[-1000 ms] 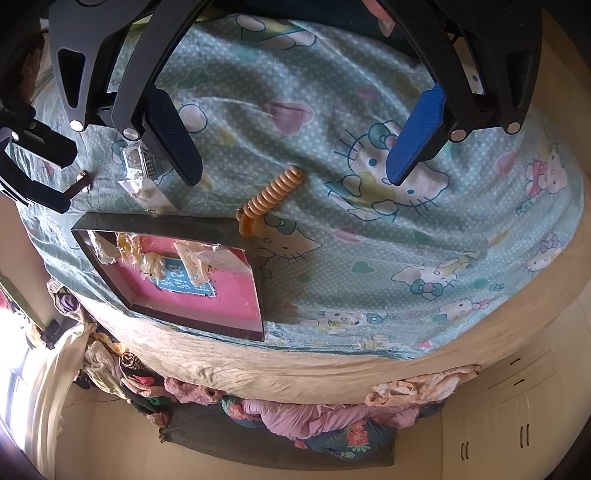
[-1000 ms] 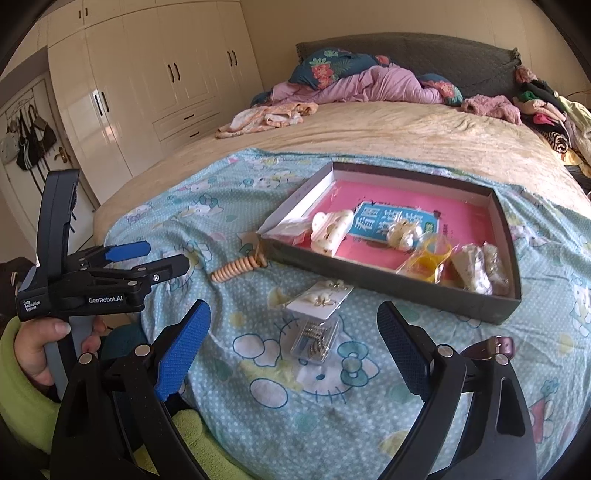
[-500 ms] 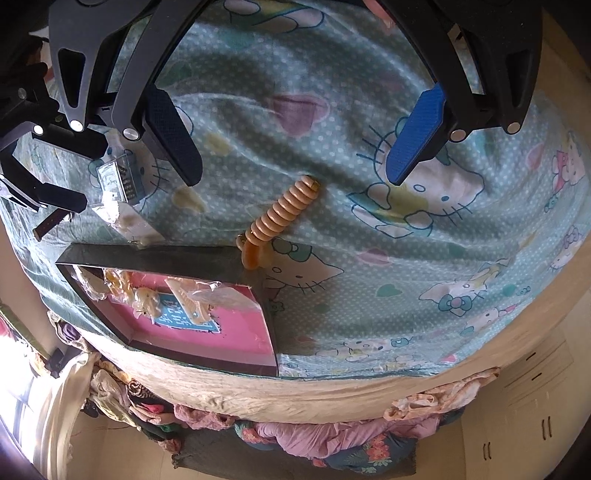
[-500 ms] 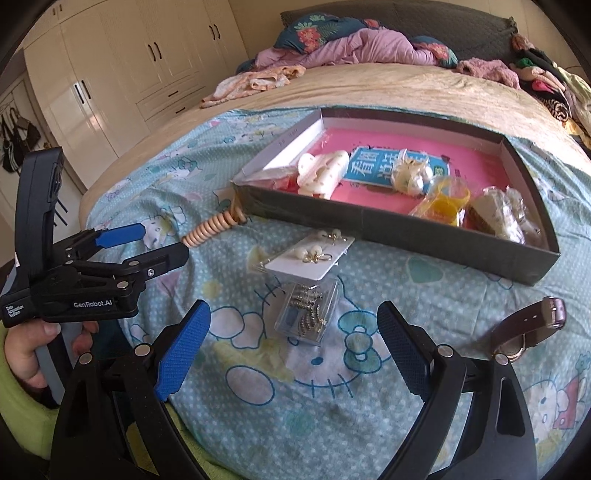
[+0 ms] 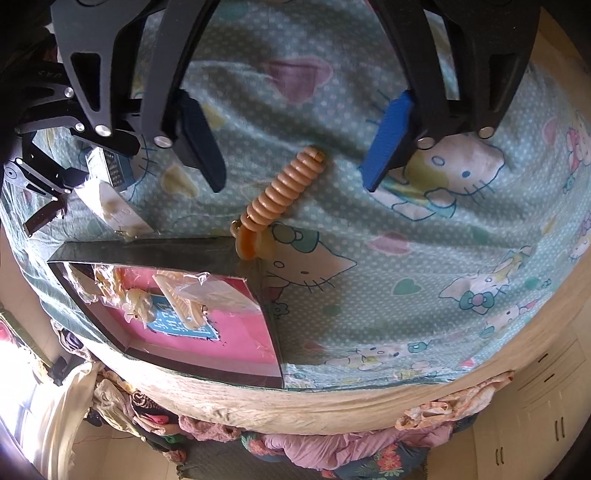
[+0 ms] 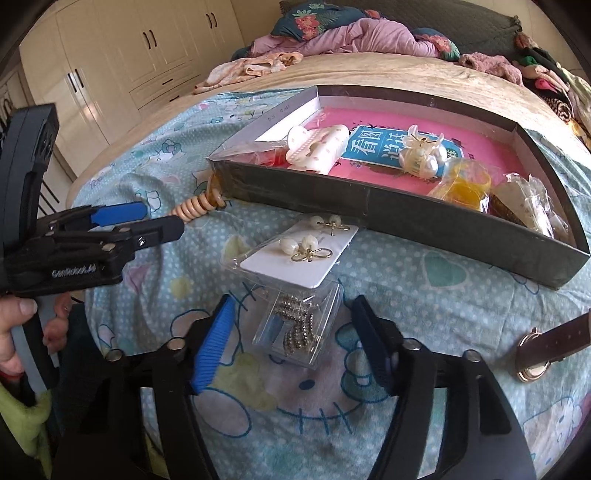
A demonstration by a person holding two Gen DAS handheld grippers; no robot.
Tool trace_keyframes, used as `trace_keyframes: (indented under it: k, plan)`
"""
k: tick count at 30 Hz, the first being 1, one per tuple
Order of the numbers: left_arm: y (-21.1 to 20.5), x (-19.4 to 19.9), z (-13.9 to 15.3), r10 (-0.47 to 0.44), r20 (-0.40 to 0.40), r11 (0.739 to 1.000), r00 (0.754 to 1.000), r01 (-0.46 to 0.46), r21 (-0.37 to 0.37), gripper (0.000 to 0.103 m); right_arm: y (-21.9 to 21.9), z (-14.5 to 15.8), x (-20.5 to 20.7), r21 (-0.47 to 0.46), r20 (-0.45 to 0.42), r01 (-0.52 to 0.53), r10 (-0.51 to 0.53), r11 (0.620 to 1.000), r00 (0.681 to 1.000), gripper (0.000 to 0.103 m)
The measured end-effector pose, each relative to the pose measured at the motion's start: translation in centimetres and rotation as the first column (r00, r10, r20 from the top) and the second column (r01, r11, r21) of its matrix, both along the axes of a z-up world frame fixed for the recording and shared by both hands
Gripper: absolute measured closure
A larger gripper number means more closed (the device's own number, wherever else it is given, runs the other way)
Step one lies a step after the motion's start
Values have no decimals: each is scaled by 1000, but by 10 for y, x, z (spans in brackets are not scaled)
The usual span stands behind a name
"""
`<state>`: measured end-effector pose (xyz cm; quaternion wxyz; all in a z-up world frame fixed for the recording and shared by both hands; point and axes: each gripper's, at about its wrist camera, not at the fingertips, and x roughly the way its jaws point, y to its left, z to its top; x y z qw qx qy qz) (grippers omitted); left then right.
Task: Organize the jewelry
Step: 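Grasp the orange coiled hair tie with the left tool while the right tool grasps the clear pin box, then carry the hair tie and pin box into the grey box and open both tools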
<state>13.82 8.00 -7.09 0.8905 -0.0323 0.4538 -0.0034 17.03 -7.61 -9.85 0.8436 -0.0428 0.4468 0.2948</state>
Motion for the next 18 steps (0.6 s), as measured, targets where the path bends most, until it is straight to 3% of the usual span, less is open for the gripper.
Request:
trace_keyframes:
  k: [2, 7, 12, 18]
  plan:
    - [-3, 6, -3, -19, -12, 1000, 1000, 19, -4, 53, -2, -1, 1, 5, 3, -5, 5, 1000, 1000, 61]
    - [-10, 20, -15, -40, -53, 999, 998, 40, 4, 72, -10, 0, 0, 23, -1, -25, 25, 999, 1000, 64]
    - [-17, 14, -10, -61, -36, 998, 997, 62, 18, 89, -19, 5, -4, 39, -16, -28, 29, 999, 999, 68]
    - [-24, -4, 5, -83, 9, 996, 997, 83, -32, 92, -36, 17, -13, 67, -13, -11, 12, 998, 1000, 68]
